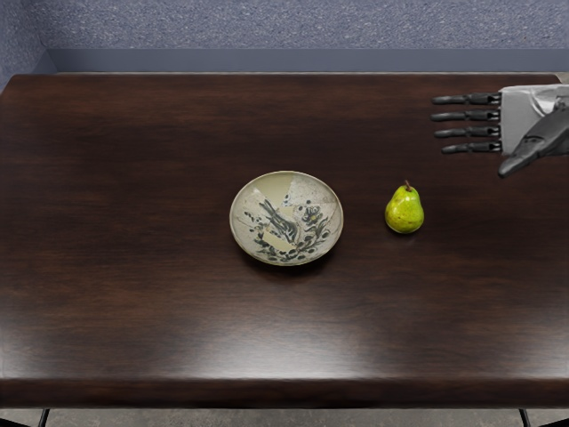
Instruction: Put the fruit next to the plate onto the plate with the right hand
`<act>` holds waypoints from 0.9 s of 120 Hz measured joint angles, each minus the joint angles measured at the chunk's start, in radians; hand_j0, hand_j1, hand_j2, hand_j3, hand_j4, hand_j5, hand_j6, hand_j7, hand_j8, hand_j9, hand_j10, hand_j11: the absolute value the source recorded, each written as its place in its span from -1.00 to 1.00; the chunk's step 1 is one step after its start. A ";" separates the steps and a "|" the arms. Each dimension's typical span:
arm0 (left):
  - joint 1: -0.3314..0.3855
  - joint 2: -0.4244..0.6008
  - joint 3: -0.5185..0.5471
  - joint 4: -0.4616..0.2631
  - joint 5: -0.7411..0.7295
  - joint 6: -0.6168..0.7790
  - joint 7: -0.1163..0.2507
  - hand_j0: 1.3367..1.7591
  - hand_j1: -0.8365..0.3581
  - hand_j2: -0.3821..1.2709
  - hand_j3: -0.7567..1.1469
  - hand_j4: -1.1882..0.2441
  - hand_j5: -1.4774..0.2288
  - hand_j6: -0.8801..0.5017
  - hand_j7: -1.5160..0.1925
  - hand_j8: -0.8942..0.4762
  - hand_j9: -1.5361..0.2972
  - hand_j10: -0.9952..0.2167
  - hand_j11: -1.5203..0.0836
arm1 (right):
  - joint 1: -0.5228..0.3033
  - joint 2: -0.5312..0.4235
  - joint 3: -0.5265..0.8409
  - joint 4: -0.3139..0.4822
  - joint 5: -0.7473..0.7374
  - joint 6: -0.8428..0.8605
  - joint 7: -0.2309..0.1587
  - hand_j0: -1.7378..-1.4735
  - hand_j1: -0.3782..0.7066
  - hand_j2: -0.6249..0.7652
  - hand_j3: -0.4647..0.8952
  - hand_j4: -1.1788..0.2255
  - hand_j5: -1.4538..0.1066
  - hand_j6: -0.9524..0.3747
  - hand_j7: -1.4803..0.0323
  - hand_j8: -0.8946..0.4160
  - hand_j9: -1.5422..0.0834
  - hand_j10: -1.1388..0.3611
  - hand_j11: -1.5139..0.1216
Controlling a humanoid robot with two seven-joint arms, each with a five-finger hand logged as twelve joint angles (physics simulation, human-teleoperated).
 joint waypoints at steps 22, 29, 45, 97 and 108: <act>0.000 0.000 0.001 0.000 0.000 0.000 0.000 0.52 0.98 -0.54 -0.21 0.66 0.73 0.27 0.77 0.30 0.68 0.64 0.90 | 0.014 0.011 -0.003 -0.003 -0.004 0.000 0.000 -0.40 -0.89 -0.11 -0.32 0.65 0.82 0.40 0.91 0.33 0.86 0.49 0.81; 0.000 0.000 0.000 -0.001 0.000 0.000 0.000 0.52 0.98 -0.54 -0.21 0.66 0.73 0.27 0.77 0.30 0.68 0.64 0.90 | 0.035 0.031 -0.004 -0.004 -0.027 0.000 0.000 -0.40 -0.89 -0.11 -0.32 0.65 0.82 0.40 0.91 0.33 0.86 0.49 0.81; 0.000 0.000 -0.002 -0.001 0.000 0.000 0.000 0.52 0.98 -0.54 -0.21 0.66 0.73 0.27 0.77 0.30 0.68 0.64 0.90 | 0.124 0.112 -0.027 -0.001 -0.146 0.000 0.000 -0.40 -0.89 -0.11 -0.32 0.64 0.82 0.40 0.91 0.33 0.86 0.49 0.81; 0.003 0.000 -0.005 -0.001 0.000 0.000 0.000 0.52 0.98 -0.54 -0.21 0.66 0.73 0.27 0.77 0.30 0.68 0.64 0.90 | 0.708 0.424 -0.667 0.034 -0.356 -0.228 0.000 -0.40 -0.88 -0.11 -0.32 0.64 0.82 0.39 0.91 0.32 0.85 0.48 0.81; 0.002 0.000 -0.005 -0.001 0.000 0.000 0.000 0.52 0.98 -0.54 -0.21 0.66 0.73 0.27 0.77 0.30 0.68 0.64 0.90 | 0.736 0.439 -0.704 0.055 -0.416 -0.274 0.000 -0.40 -0.88 -0.11 -0.32 0.64 0.82 0.39 0.91 0.32 0.85 0.48 0.81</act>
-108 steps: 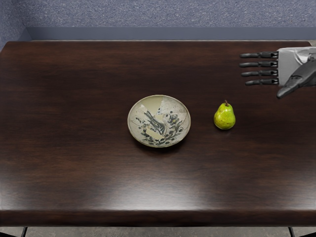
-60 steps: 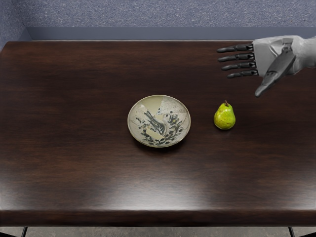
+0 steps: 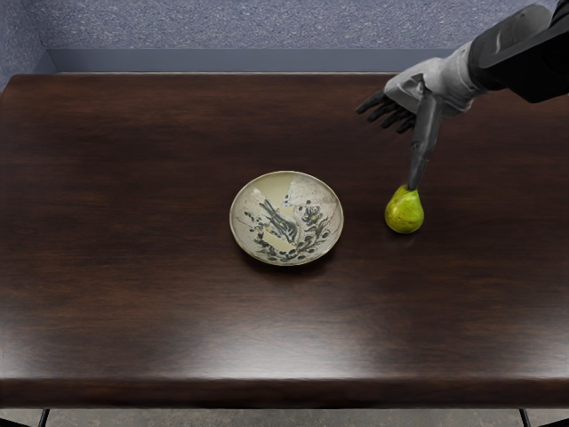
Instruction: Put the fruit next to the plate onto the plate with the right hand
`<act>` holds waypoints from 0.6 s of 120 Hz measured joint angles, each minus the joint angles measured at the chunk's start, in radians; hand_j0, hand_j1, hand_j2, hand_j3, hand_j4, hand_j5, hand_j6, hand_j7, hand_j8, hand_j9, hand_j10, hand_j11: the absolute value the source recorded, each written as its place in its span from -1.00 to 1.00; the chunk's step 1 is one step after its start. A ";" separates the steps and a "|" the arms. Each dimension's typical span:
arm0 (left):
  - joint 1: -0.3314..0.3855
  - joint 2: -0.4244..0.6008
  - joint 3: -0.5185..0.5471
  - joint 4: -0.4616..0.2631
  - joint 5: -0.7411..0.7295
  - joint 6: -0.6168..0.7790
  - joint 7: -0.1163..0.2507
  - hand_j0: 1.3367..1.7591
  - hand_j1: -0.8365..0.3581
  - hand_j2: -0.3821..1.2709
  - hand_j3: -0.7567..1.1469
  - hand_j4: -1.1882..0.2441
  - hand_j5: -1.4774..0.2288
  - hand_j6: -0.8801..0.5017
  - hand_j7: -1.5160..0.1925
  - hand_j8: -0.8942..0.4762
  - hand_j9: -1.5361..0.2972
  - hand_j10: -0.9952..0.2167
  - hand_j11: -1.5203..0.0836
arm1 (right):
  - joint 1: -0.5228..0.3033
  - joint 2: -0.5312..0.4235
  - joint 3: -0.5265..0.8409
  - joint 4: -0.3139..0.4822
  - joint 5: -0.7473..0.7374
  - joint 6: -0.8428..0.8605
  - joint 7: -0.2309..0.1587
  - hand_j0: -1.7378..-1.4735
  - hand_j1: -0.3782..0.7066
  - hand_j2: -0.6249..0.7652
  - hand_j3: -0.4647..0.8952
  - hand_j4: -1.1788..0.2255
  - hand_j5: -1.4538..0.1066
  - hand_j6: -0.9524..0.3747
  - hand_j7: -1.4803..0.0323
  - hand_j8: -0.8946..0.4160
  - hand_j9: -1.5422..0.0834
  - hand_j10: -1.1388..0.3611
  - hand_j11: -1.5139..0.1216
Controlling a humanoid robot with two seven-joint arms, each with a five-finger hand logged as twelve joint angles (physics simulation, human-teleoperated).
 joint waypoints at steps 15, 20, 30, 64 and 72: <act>0.001 0.000 0.000 0.000 0.000 0.000 0.000 0.52 0.98 -0.54 -0.20 0.66 0.73 0.27 0.77 0.30 0.68 0.64 0.90 | -0.005 0.004 -0.016 0.096 -0.112 -0.163 0.000 -0.40 -0.88 -0.11 -0.32 0.64 0.81 0.39 0.91 0.32 0.85 0.48 0.80; 0.000 0.000 0.000 0.001 0.000 0.000 0.000 0.52 0.98 -0.54 -0.20 0.66 0.73 0.27 0.77 0.30 0.68 0.64 0.90 | -0.011 0.002 -0.023 0.132 -0.140 -0.218 0.000 -0.40 -0.88 -0.11 -0.32 0.63 0.81 0.39 0.91 0.32 0.85 0.48 0.80; 0.000 0.000 0.000 0.001 0.000 0.000 0.000 0.52 0.98 -0.54 -0.20 0.66 0.73 0.27 0.77 0.30 0.68 0.64 0.90 | -0.026 -0.004 -0.048 0.190 -0.182 -0.305 0.000 -0.40 -0.88 -0.11 -0.32 0.63 0.81 0.39 0.90 0.32 0.85 0.48 0.80; -0.001 0.000 0.002 0.004 0.000 0.000 0.000 0.52 0.98 -0.54 -0.20 0.66 0.73 0.27 0.77 0.31 0.68 0.64 0.90 | -0.170 0.003 -0.078 0.251 -0.336 -0.531 0.000 -0.40 -0.87 -0.11 -0.32 0.63 0.81 0.38 0.90 0.31 0.84 0.47 0.80; -0.001 0.000 0.003 0.004 0.000 0.000 0.000 0.52 0.98 -0.54 -0.21 0.66 0.73 0.27 0.77 0.31 0.68 0.64 0.90 | -0.196 0.010 -0.087 0.254 -0.366 -0.581 0.000 -0.40 -0.86 -0.11 -0.32 0.62 0.80 0.37 0.89 0.30 0.83 0.46 0.79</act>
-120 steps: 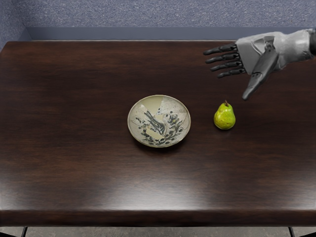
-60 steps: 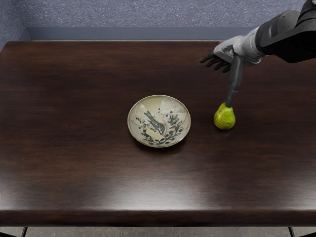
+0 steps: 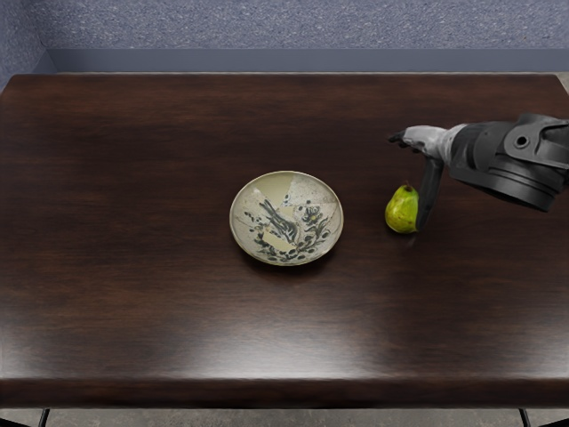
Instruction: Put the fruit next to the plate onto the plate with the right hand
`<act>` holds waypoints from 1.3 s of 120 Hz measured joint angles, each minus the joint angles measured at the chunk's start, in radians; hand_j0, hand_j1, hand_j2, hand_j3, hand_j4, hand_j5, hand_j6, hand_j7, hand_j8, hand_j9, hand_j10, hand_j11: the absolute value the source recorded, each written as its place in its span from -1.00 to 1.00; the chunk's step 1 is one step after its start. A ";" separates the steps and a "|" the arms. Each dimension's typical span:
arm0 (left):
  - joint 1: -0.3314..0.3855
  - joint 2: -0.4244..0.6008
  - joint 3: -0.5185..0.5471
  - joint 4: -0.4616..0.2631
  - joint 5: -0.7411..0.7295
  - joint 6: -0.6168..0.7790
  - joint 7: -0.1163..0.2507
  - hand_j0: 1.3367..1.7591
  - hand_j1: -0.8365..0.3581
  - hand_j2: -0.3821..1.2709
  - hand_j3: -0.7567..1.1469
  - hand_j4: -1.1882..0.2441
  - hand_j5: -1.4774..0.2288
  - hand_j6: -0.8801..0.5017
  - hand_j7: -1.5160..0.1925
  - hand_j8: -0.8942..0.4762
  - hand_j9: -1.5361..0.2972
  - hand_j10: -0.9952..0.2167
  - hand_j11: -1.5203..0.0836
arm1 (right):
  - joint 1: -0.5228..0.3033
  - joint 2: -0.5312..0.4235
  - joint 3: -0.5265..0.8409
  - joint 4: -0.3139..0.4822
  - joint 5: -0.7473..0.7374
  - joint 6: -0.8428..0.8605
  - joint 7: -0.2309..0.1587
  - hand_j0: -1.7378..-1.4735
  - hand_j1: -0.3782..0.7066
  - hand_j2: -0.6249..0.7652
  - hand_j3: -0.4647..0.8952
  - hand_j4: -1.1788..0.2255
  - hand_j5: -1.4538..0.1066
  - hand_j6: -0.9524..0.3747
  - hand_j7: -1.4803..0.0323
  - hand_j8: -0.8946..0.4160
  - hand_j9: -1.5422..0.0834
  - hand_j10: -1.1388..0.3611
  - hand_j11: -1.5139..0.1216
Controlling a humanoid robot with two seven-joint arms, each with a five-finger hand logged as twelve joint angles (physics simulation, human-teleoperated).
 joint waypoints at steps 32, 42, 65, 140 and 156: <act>0.000 0.000 0.002 0.001 0.000 0.000 0.000 0.52 0.98 -0.54 -0.21 0.66 0.73 0.27 0.77 0.31 0.68 0.64 0.90 | -0.081 0.063 -0.046 -0.032 -0.079 -0.156 0.000 -0.40 -0.70 -0.13 -0.32 0.52 0.68 0.26 0.76 0.19 0.72 0.37 0.67; 0.000 0.000 0.002 0.001 0.000 0.000 -0.001 0.52 0.98 -0.54 -0.21 0.66 0.73 0.27 0.77 0.31 0.68 0.64 0.90 | -0.104 0.084 -0.052 -0.049 -0.091 -0.184 0.000 -0.40 -0.65 -0.14 -0.32 0.49 0.64 0.23 0.73 0.16 0.68 0.34 0.64; 0.000 0.000 0.000 0.000 0.000 0.000 0.000 0.52 0.98 -0.54 -0.21 0.66 0.73 0.27 0.77 0.31 0.68 0.64 0.90 | -0.135 0.115 -0.062 -0.069 -0.106 -0.231 0.000 -0.40 -0.57 -0.15 -0.32 0.43 0.58 0.17 0.66 0.10 0.62 0.29 0.58; 0.000 0.000 -0.002 -0.003 0.000 0.000 0.000 0.52 0.98 -0.54 -0.21 0.66 0.73 0.27 0.77 0.31 0.68 0.64 0.90 | -0.168 0.187 -0.093 -0.104 -0.112 -0.287 0.000 -0.40 -0.51 -0.16 -0.32 0.40 0.53 0.13 0.62 0.06 0.58 0.25 0.54; 0.000 0.000 -0.002 -0.003 0.000 0.000 0.000 0.52 0.98 -0.54 -0.21 0.66 0.73 0.27 0.77 0.31 0.68 0.64 0.90 | -0.171 0.194 -0.093 -0.109 -0.112 -0.289 0.000 -0.40 -0.46 -0.16 -0.32 0.37 0.50 0.10 0.58 0.03 0.55 0.23 0.50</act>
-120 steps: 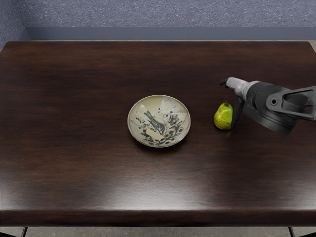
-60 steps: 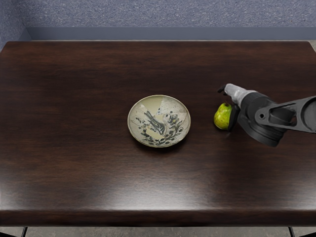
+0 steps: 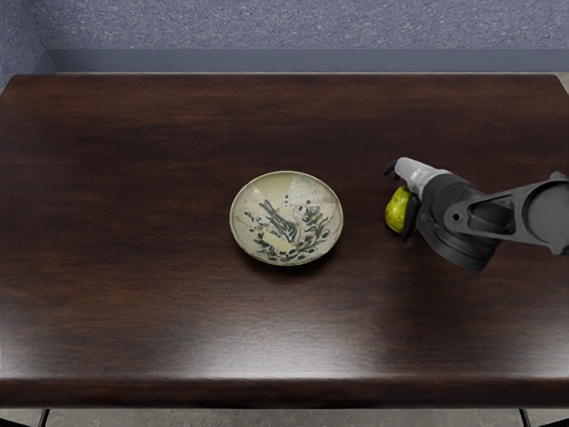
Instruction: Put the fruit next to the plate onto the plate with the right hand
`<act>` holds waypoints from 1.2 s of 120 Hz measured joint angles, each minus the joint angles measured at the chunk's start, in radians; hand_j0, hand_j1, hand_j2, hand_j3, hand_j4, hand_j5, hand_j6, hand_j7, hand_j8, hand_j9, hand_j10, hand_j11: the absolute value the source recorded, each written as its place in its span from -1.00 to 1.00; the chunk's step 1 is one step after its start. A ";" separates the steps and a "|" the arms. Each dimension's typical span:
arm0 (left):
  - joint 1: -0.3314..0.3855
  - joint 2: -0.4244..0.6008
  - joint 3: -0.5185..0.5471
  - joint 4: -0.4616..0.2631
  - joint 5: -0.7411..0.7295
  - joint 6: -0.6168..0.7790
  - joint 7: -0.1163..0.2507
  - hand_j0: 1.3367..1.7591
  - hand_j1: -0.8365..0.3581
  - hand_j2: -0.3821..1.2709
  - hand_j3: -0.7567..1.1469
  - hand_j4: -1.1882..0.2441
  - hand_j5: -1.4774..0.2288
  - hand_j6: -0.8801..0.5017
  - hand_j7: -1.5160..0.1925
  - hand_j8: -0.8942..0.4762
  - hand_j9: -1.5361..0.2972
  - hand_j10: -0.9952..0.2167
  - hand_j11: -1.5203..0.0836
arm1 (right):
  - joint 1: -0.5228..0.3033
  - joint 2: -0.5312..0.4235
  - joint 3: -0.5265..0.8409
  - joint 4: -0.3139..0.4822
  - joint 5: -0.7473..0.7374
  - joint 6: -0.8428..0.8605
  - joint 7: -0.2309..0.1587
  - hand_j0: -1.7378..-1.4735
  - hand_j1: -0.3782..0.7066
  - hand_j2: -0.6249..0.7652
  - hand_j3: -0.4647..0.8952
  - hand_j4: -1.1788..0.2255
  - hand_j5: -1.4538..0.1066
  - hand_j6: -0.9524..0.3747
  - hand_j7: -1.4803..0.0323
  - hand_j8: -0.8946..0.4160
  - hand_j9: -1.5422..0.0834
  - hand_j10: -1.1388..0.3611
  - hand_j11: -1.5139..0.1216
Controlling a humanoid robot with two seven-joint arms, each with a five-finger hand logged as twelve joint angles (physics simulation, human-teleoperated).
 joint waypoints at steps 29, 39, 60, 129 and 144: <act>0.000 0.000 0.000 0.000 0.000 0.000 0.000 0.52 0.98 -0.54 -0.21 0.66 0.73 0.27 0.77 0.31 0.68 0.64 0.90 | -0.005 0.014 -0.001 -0.010 0.001 -0.001 0.000 -0.40 -0.42 -0.17 -0.32 0.34 0.46 0.07 0.55 0.00 0.51 0.20 0.47; 0.000 0.000 0.000 0.000 0.000 0.000 0.000 0.52 0.98 -0.54 -0.21 0.66 0.73 0.27 0.77 0.31 0.68 0.64 0.90 | -0.007 0.022 -0.001 -0.016 0.002 -0.001 0.000 -0.40 -0.41 -0.17 -0.32 0.33 0.46 0.07 0.54 -0.01 0.51 0.19 0.47; 0.000 0.000 0.001 0.000 0.000 0.000 0.000 0.52 0.98 -0.54 -0.21 0.66 0.73 0.27 0.77 0.31 0.68 0.64 0.90 | -0.008 0.021 -0.012 -0.021 0.003 -0.001 0.000 -0.40 -0.41 -0.17 -0.32 0.33 0.46 0.07 0.54 -0.01 0.51 0.20 0.47; -0.003 0.000 0.001 -0.001 0.000 0.000 0.000 0.52 0.98 -0.54 -0.21 0.66 0.73 0.27 0.77 0.31 0.68 0.64 0.90 | -0.022 0.011 -0.022 -0.050 0.001 0.001 -0.001 -0.39 -0.28 -0.25 -0.32 0.25 0.33 -0.03 0.43 -0.10 0.39 0.11 0.35; -0.002 0.000 0.001 -0.002 0.000 0.000 0.000 0.52 0.98 -0.54 -0.21 0.66 0.73 0.27 0.77 0.31 0.68 0.64 0.90 | -0.024 0.022 -0.023 -0.058 0.005 0.001 0.000 -0.39 -0.25 -0.23 -0.32 0.23 0.32 -0.05 0.41 -0.11 0.38 0.10 0.34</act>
